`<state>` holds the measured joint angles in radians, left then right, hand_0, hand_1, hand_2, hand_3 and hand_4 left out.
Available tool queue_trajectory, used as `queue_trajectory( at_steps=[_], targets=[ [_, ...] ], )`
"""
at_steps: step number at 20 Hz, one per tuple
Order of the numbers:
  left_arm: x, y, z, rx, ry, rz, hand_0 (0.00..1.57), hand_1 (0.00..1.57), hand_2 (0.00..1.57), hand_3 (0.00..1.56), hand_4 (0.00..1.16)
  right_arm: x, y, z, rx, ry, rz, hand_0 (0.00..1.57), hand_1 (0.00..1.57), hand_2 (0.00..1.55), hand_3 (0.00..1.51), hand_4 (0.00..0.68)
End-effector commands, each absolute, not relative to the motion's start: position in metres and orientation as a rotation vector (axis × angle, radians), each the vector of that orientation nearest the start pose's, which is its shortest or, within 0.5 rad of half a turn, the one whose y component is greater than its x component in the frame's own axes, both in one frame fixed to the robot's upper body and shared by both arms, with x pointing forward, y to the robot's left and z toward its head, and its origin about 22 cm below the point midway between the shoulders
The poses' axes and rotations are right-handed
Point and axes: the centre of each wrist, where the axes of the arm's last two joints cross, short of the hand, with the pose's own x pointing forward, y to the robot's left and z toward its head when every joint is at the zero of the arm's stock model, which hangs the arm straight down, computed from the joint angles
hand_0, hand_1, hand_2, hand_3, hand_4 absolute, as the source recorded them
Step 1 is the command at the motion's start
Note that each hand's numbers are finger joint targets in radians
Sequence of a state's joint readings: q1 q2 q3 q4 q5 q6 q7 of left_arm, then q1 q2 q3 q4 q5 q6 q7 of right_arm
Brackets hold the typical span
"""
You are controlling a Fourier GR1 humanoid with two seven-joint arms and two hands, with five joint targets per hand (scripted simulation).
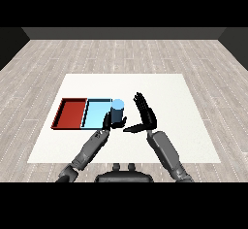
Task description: Pick the blue can and put it in the blue box
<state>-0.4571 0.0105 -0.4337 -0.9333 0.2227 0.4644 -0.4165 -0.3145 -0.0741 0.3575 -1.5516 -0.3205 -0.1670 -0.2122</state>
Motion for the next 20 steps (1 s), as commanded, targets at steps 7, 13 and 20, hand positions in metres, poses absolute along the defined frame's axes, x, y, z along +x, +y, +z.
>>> queue_trajectory(
  at_steps=[7, 13, 20],
  targets=[
    [0.342, 0.148, -0.025, 0.152, -1.703, -0.148, 1.57, 1.57, 1.57, 1.49, 1.14, 0.249, -0.213, 0.089, 0.352, -2.026, -0.097, 0.00, 0.00, 0.00, 0.00, 0.000],
    [0.346, 0.220, -0.046, 0.313, -1.565, -0.104, 1.57, 1.57, 1.57, 1.49, 1.13, 0.245, -0.243, 0.081, 0.246, -2.012, -0.138, 0.00, 0.00, 0.00, 0.00, 0.000],
    [0.377, 0.259, -0.032, 0.445, -1.378, -0.072, 1.57, 1.57, 1.57, 1.52, 1.07, 0.245, -0.238, 0.071, 0.233, -2.003, -0.167, 0.00, 0.00, 0.00, 0.00, 0.000]
  ],
)
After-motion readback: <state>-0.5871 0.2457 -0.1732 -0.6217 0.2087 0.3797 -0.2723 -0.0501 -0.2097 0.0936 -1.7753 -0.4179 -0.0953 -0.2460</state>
